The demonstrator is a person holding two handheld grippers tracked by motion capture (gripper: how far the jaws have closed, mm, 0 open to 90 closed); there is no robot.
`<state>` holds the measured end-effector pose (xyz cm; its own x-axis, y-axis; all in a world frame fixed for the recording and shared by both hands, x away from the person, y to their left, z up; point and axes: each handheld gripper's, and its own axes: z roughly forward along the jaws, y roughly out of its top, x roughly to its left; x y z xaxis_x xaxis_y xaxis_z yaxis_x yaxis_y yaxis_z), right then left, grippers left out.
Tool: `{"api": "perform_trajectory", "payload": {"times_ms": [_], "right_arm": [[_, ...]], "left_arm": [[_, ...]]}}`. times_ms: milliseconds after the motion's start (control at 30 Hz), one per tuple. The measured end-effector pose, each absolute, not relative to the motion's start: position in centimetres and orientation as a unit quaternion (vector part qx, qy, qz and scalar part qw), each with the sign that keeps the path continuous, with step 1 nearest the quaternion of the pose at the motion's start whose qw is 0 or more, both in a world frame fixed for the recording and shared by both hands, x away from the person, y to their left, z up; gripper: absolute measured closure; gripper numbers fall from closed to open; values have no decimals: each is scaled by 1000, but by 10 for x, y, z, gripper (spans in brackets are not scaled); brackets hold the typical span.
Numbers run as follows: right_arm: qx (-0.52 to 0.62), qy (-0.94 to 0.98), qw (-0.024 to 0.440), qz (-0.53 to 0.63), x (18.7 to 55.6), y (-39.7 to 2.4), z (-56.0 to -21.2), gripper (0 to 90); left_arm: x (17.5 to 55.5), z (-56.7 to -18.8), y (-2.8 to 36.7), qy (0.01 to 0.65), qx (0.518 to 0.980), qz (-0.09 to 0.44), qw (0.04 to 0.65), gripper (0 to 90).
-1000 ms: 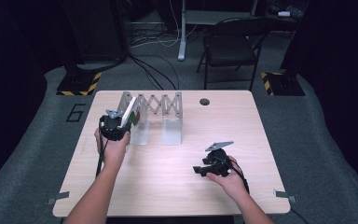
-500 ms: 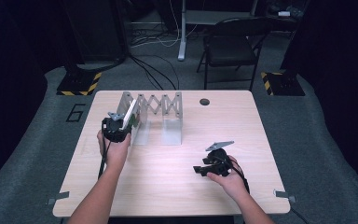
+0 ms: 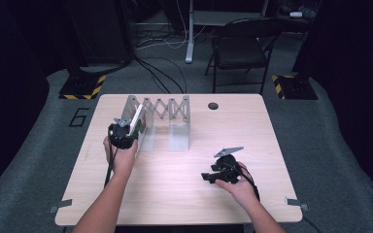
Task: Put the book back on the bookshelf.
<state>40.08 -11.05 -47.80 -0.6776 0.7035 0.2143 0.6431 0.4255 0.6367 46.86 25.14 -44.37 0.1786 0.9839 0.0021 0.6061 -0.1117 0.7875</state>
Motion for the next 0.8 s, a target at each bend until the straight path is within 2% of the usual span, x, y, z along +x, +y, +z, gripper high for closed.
{"api": "perform_trajectory", "payload": {"times_ms": [800], "right_arm": [[401,843,42,355,401,-110,-479,413]], "left_arm": [[477,-454,247,591,679,288,327,756]]}}
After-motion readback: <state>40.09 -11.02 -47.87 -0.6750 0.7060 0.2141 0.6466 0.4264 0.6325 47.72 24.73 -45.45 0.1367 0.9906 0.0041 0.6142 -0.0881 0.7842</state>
